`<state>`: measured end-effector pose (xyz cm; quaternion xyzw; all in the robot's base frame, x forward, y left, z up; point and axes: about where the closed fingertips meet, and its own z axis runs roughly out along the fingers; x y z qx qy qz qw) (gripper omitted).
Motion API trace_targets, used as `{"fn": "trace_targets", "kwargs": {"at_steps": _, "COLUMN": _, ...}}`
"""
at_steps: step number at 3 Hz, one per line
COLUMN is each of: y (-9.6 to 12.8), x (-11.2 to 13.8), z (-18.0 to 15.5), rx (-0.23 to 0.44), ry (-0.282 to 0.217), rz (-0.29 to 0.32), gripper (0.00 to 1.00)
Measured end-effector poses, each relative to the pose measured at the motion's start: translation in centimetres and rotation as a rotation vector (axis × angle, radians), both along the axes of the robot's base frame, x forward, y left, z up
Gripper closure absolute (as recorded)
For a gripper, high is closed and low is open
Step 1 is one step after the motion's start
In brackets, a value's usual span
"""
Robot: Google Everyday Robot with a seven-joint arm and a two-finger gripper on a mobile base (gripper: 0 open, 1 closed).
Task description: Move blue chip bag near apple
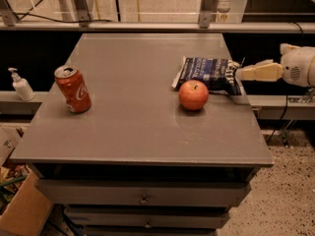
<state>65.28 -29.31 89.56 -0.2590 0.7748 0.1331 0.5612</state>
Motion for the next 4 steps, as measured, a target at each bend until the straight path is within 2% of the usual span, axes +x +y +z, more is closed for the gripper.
{"fn": "trace_targets", "kwargs": {"at_steps": 1, "y": -0.1, "x": 0.4, "z": 0.2, "rx": -0.015, "ry": -0.028, "rz": 0.013, "gripper": 0.00}}
{"fn": "trace_targets", "kwargs": {"at_steps": 2, "y": 0.0, "x": 0.3, "z": 0.2, "rx": -0.012, "ry": -0.025, "rz": 0.013, "gripper": 0.00}}
{"fn": "trace_targets", "kwargs": {"at_steps": 3, "y": -0.6, "x": 0.7, "z": 1.2, "rx": -0.089, "ry": -0.101, "rz": 0.006, "gripper": 0.00}}
{"fn": "trace_targets", "kwargs": {"at_steps": 4, "y": -4.9, "x": 1.7, "z": 5.8, "rx": -0.213, "ry": -0.333, "rz": -0.083, "gripper": 0.00}}
